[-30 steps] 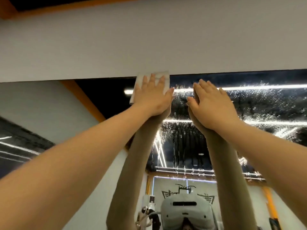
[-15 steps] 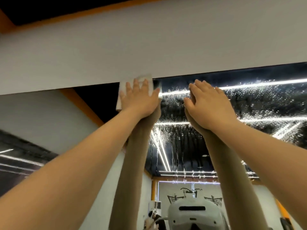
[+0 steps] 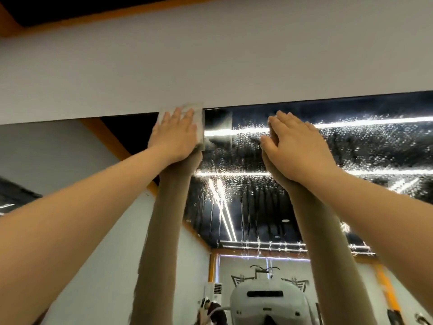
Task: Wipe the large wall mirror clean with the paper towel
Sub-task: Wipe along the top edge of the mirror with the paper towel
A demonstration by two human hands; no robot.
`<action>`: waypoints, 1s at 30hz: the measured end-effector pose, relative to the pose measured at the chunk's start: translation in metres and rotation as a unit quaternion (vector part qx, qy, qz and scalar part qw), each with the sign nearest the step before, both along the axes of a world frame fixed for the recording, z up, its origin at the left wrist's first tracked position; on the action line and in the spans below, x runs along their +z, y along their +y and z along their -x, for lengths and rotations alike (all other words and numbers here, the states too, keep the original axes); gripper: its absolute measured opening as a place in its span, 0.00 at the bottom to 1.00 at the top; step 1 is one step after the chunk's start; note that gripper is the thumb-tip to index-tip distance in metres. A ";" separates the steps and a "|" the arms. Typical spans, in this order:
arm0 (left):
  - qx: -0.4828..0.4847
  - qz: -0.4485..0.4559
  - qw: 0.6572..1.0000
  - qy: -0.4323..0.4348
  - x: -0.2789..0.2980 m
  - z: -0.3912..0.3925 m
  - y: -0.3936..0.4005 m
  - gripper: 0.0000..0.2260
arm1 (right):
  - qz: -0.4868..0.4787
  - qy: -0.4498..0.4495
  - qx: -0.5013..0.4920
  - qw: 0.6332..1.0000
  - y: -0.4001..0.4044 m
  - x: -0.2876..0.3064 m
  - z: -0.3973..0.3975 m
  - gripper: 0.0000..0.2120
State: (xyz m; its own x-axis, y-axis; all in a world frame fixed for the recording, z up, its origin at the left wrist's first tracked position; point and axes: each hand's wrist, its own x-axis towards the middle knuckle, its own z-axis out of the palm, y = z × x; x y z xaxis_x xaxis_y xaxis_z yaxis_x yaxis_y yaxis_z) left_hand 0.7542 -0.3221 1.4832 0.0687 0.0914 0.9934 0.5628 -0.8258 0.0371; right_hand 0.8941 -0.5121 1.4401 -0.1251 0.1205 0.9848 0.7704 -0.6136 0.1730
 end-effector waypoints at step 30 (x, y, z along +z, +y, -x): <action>-0.048 0.043 0.998 -0.010 -0.015 -0.045 -0.075 0.25 | -0.007 0.000 -0.008 1.000 0.001 -0.001 0.002 0.27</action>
